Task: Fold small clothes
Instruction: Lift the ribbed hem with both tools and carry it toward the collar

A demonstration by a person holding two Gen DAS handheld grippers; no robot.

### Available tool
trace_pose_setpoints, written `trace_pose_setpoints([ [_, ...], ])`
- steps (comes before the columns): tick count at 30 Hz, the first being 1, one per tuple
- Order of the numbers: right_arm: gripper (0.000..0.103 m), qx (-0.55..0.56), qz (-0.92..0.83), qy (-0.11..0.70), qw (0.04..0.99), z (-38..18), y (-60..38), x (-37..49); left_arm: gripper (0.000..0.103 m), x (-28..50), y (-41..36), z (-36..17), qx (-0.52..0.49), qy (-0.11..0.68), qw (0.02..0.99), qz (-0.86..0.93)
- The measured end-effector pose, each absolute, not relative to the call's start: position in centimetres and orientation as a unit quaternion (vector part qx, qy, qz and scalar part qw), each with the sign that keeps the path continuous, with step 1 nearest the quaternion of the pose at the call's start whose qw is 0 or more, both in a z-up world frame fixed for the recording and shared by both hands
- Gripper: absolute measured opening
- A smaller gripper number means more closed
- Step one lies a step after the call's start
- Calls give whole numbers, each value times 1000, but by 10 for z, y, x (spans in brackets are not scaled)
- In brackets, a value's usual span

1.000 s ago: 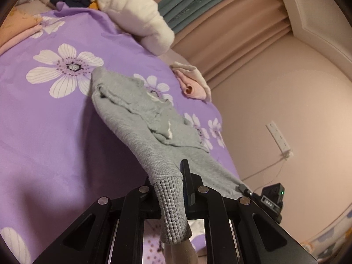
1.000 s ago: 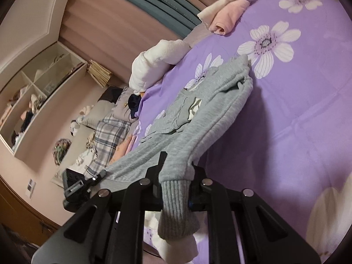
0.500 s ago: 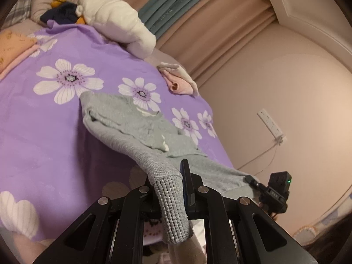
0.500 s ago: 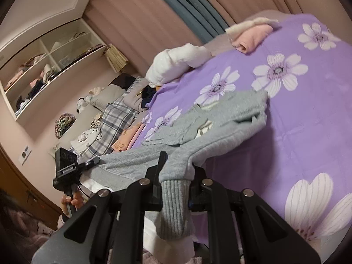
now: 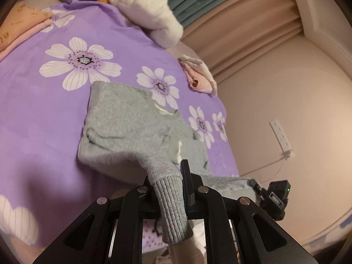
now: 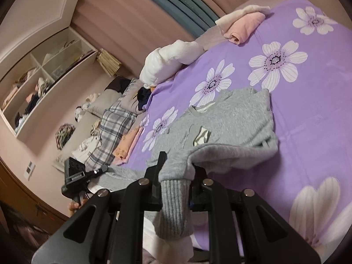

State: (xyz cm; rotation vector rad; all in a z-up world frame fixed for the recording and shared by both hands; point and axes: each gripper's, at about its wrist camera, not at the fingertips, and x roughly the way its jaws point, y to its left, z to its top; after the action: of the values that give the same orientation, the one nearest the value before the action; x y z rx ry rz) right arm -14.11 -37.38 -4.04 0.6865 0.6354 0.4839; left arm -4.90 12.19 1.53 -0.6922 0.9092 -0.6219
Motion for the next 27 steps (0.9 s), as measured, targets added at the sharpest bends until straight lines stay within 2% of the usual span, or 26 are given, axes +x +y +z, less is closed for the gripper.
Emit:
trace_pose_setpoints([
  [11,18,394,192,348,828,-57,-387,-31,9,58,114,3,-346,461,771,-271],
  [17,18,455,129,391,790,-94,-407,32,9,128,101,-35,-372,506,743,-231],
  [24,24,511,70,421,746,-130,-424,72,9,188,88,-78,-387,557,714,-173],
  [25,27,523,65,427,735,-137,-427,75,12,191,87,-81,-383,563,712,-171],
  [26,29,529,60,430,729,-139,-430,75,25,193,85,-85,-379,571,709,-164],
  [27,33,535,63,430,724,-140,-432,74,31,193,85,-87,-378,577,706,-159],
])
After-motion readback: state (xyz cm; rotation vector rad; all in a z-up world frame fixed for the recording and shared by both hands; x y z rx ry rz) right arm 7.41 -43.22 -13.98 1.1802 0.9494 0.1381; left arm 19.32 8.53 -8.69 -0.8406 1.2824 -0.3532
